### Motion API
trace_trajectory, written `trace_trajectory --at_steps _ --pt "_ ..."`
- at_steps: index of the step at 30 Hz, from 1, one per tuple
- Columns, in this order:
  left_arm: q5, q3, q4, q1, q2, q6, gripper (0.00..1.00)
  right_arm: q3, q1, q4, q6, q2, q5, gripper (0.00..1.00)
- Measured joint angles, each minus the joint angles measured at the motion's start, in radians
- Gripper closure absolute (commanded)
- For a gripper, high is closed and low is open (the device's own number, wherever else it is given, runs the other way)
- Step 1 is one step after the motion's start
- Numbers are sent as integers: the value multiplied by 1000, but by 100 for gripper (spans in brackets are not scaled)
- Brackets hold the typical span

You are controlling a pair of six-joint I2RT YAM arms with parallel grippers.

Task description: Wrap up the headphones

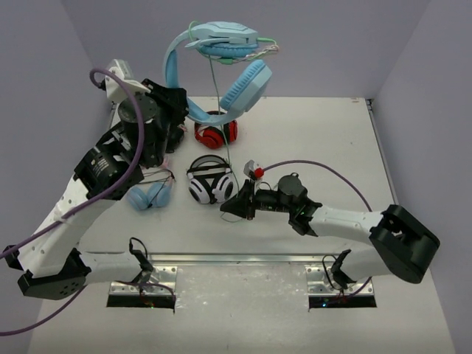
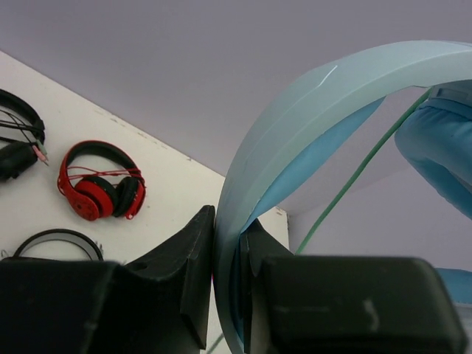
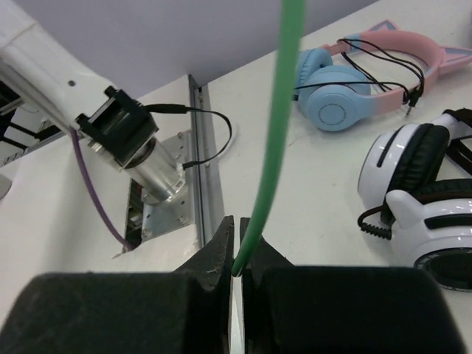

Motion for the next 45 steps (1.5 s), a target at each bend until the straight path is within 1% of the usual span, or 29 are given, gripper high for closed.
trace_trajectory --at_steps 5,9,12,15,17,20,23,26,29,33,37,42,43,44,45 --pt "-107 4 -4 0 56 48 100 -48 90 -57 -23 -137 29 99" --pt "-208 3 -19 0 98 74 100 -28 208 -201 -85 -227 76 99" --pt "-273 -5 -14 1 132 122 100 4 284 -329 -138 -283 151 99" --pt "-320 -62 23 14 141 183 100 22 319 -448 -179 -365 211 99" --pt "-335 -109 52 44 142 216 100 50 330 -528 -205 -409 245 99" --pt "-330 -190 79 115 143 247 100 125 351 -651 -252 -448 309 99" --pt "-328 -274 106 156 148 283 100 236 356 -789 -314 -457 389 99" --pt "-296 -373 166 162 158 334 100 367 357 -944 -388 -440 465 99" --pt "-204 -500 237 161 159 401 100 531 356 -1111 -482 -387 553 99" --pt "-77 -624 303 127 158 494 100 668 336 -1262 -596 -319 642 99" --pt "-4 -680 346 30 137 568 100 689 290 -1343 -702 -301 756 99" --pt "93 -821 431 -82 5 598 100 687 124 -1353 -795 -301 842 98" --pt "110 -853 447 -97 -28 599 100 682 94 -1345 -812 -301 863 98" --pt "125 -888 472 -110 -60 599 100 675 66 -1332 -827 -302 879 93" --pt "137 -921 499 -122 -89 597 100 663 40 -1319 -843 -301 892 92"
